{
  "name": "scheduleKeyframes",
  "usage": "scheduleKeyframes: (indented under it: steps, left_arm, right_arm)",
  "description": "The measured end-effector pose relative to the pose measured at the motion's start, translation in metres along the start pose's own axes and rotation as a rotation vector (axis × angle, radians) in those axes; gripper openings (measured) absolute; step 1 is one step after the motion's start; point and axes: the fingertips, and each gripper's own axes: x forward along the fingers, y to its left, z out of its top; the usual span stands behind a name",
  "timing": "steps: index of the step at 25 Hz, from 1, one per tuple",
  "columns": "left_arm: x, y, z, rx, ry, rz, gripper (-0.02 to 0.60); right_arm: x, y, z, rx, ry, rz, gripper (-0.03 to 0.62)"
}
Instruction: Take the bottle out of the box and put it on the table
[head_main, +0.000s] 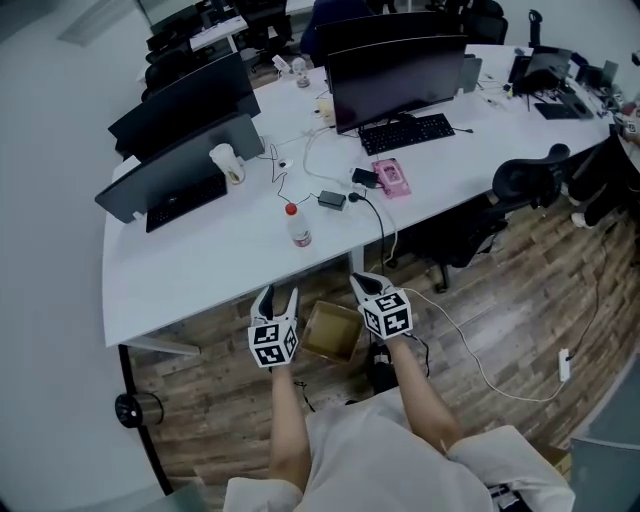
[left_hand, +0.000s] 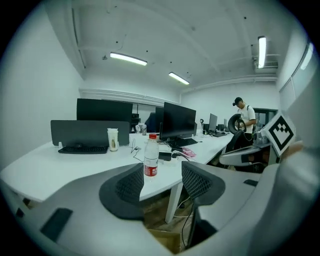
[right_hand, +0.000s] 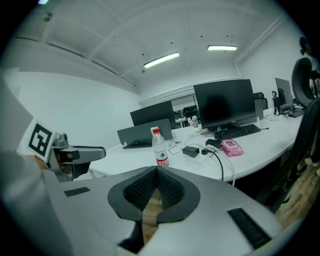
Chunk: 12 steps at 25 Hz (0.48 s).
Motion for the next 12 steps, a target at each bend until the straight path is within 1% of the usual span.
scheduleKeyframes:
  steps: [2, 6, 12]
  left_arm:
    - [-0.013, -0.004, -0.006, -0.009, -0.007, 0.010, 0.250]
    - [-0.042, -0.008, -0.020, -0.068, -0.018, 0.047, 0.249]
    - [-0.058, -0.023, -0.019, -0.032, -0.019, 0.052, 0.247]
  right_arm:
    - [-0.004, 0.004, -0.002, 0.011, -0.003, -0.020, 0.038]
    - [-0.013, 0.021, -0.019, 0.036, 0.017, -0.033, 0.038]
    - [-0.018, 0.038, -0.021, 0.039, 0.032, -0.047, 0.038]
